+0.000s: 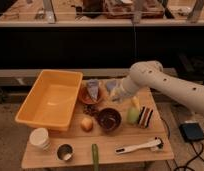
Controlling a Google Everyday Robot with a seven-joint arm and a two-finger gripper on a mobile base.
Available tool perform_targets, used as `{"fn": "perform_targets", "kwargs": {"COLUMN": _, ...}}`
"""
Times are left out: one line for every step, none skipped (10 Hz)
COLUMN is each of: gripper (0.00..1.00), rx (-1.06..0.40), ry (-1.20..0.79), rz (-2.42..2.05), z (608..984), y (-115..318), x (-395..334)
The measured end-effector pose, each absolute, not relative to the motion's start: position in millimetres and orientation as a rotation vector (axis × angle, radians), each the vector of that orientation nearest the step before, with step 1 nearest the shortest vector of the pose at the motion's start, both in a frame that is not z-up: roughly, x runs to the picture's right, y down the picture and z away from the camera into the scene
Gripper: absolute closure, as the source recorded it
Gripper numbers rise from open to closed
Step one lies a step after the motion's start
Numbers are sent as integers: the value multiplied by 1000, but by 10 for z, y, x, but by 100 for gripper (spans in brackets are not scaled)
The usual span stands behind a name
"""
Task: Place sponge in metal cup
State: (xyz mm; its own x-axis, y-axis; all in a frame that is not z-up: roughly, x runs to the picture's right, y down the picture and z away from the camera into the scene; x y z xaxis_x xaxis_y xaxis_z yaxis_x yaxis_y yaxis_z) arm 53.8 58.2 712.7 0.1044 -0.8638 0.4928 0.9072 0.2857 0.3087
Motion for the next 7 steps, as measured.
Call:
{"fn": "perform_targets", "kwargs": {"gripper": 100, "rx": -47, "ry": -696, "rz": -1376, "z": 6924, "y": 726, "x": 329}}
{"fn": "perform_targets", "kwargs": {"gripper": 100, "rx": -14, "ry": -728, "rz": -1443, "z": 6717, "y": 867, "x": 124}}
{"fn": "perform_targets", "kwargs": {"gripper": 100, "rx": 22, "ry": -768, "rz": -1517, "z": 6501, "y": 1026, "x": -88}}
{"fn": "perform_targets", "kwargs": {"gripper": 100, "rx": 52, "ry": -817, "rz": -1588, "z": 6309, "y": 1184, "x": -252}}
{"fn": "perform_targets", "kwargs": {"gripper": 100, "rx": 68, "ry": -843, "rz": -1627, "z": 6202, "y": 1276, "x": -332}}
{"fn": "perform_targets", "kwargs": {"gripper": 100, "rx": 81, "ry": -867, "rz": -1662, "z": 6114, "y": 1360, "x": -401}}
{"fn": "perform_targets", "kwargs": {"gripper": 100, "rx": 84, "ry": -872, "rz": -1669, "z": 6098, "y": 1370, "x": -419}}
